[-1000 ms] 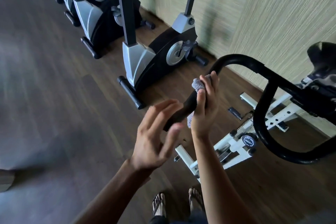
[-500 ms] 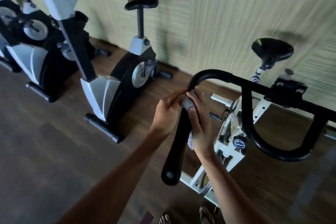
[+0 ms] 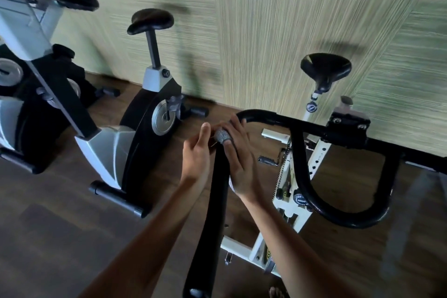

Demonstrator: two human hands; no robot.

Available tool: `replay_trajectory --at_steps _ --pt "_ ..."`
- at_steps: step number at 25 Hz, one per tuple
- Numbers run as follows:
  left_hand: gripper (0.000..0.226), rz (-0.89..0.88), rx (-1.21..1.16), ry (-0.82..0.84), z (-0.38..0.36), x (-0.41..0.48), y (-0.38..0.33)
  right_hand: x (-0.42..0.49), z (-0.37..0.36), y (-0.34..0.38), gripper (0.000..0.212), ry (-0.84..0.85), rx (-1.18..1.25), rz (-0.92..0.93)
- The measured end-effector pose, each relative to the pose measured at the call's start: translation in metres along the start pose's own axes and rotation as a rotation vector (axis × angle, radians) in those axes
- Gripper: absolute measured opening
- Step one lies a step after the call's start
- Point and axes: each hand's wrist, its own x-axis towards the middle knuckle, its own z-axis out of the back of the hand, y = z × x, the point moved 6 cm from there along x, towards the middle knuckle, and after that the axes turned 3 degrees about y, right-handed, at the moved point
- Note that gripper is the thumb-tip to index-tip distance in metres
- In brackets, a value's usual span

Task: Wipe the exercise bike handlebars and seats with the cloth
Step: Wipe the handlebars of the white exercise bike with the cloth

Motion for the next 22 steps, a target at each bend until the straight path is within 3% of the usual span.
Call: replay_trajectory --at_steps 6,11,14,18,22 --pt "0.03 -0.001 0.016 0.026 -0.007 0.014 0.01 0.032 0.013 -0.007 0.043 -0.159 -0.426 0.116" --pt "0.029 -0.159 0.53 0.04 -0.008 0.014 -0.003 0.036 0.034 -0.014 0.039 -0.4 -0.78 0.092" --pt "0.032 -0.247 0.589 0.082 -0.009 0.01 -0.011 0.035 0.044 -0.013 0.039 -0.578 -0.801 -0.01" --pt "0.031 -0.281 0.616 0.109 -0.009 0.01 -0.013 0.039 0.033 -0.011 0.039 -0.483 -0.858 0.072" --pt "0.033 -0.273 0.63 0.123 -0.007 0.011 -0.013 0.04 0.05 -0.011 0.035 -0.603 -0.855 0.02"
